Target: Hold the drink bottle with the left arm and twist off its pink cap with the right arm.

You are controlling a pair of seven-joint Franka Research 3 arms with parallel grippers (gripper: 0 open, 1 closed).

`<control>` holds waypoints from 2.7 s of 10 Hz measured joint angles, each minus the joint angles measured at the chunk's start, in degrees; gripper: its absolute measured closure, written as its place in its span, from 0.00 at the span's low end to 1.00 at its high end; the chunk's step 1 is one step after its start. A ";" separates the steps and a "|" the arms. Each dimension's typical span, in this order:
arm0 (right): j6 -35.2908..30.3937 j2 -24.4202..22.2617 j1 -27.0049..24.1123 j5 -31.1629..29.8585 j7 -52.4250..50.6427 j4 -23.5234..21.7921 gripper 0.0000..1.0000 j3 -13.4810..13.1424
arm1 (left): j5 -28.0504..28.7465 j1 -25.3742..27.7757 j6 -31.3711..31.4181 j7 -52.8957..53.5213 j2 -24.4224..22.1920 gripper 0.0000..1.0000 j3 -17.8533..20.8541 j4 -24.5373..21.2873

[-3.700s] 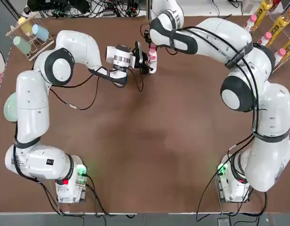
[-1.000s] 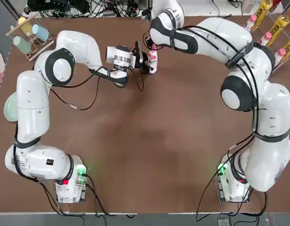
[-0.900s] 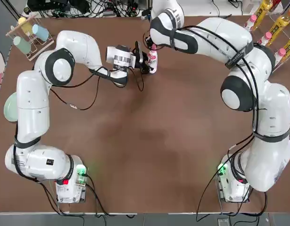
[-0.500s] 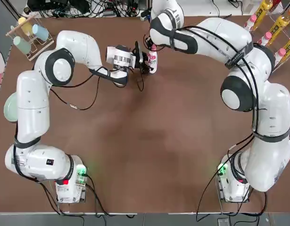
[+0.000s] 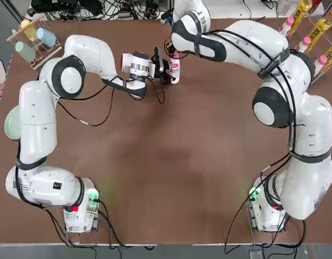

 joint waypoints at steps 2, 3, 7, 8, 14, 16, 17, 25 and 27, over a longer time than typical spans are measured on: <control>0.28 0.03 -0.03 0.00 0.00 0.00 0.56 -0.01 | -0.60 0.01 -0.03 0.34 0.00 0.40 0.16 0.09; 0.34 0.03 -0.07 0.00 0.00 0.01 0.56 -0.02 | -0.75 0.01 -0.06 0.47 0.00 0.40 0.21 0.15; 0.45 0.02 -0.17 0.00 0.00 0.24 0.55 -0.02 | -1.45 -0.04 -0.04 0.52 0.00 0.40 0.43 0.38; -0.02 0.02 -0.17 0.00 0.00 0.41 0.55 -0.01 | -2.08 -0.04 -0.04 0.52 0.00 0.40 0.79 0.68; -0.53 -0.01 -0.55 0.00 0.00 0.52 0.54 -0.11 | -2.24 -0.03 -0.04 0.52 0.00 0.40 1.18 1.00; -2.60 -0.25 -2.26 0.00 -0.41 0.66 0.54 -0.20 | -2.26 -0.03 -0.04 0.52 0.00 0.40 1.19 1.01; -4.15 -0.69 -3.41 0.00 -1.16 0.75 0.54 -0.21 | -2.26 -0.04 -0.04 0.52 0.00 0.40 1.19 1.01; -6.53 -7.50 -12.35 0.00 -13.32 -13.02 0.54 -0.32 | -2.27 -0.06 -0.04 0.51 0.00 0.40 1.20 1.02; -5.23 -7.55 -13.01 0.00 -13.49 -14.77 0.54 -0.36 | -2.27 -0.07 -0.04 0.51 0.00 0.40 1.20 1.03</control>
